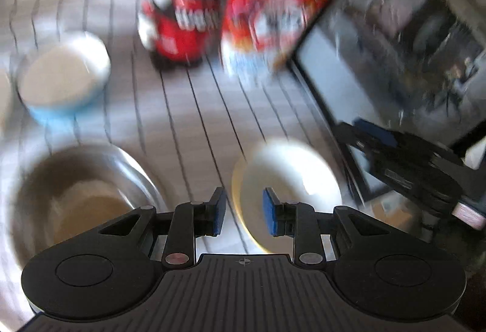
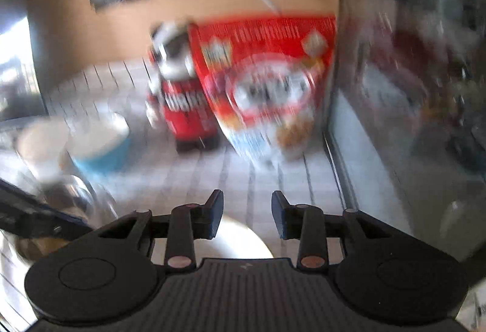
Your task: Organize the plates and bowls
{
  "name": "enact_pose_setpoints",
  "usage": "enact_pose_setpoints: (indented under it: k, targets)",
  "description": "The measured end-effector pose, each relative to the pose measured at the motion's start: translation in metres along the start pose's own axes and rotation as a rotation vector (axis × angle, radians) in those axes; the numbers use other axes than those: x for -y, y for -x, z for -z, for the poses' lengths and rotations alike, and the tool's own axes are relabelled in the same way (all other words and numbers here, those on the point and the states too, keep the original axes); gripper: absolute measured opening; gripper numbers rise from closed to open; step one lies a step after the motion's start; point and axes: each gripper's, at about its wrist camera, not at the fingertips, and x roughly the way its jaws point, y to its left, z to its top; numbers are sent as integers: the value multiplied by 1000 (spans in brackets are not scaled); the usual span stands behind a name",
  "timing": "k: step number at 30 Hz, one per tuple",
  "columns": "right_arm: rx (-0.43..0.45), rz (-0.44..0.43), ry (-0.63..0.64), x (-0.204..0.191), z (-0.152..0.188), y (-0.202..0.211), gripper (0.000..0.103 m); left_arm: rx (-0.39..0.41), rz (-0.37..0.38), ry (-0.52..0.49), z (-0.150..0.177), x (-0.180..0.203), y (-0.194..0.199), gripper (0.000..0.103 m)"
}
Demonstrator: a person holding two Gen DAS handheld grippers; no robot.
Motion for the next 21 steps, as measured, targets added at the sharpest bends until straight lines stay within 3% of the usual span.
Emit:
enact_pose_setpoints:
  k: [5, 7, 9, 11, 14, 18, 21]
  targets:
    - [59, -171, -83, -35, -76, 0, 44, 122, -114, -80, -65, -60, 47, 29]
    - [60, -233, -87, -60, -113, -6, 45, 117, -171, -66, -96, -93, 58, 29]
    - [68, -299, -55, -88, -143, -13, 55, 100, -206, -55, -123, -123, 62, 29]
    - [49, -359, -50, -113, -166, -29, 57, 68, -248, -65, -145, -147, 56, 29]
    - [-18, -347, -51, -137, -176, -69, 57, 20, -273, -46, -163, -181, 36, 29]
    - [-176, -314, -133, -141, -153, -130, 57, -49, -249, 9, -167, -213, 1, 29]
    - [-242, -290, -162, -139, -136, -155, 57, -103, -244, 25, -168, -233, -24, 29]
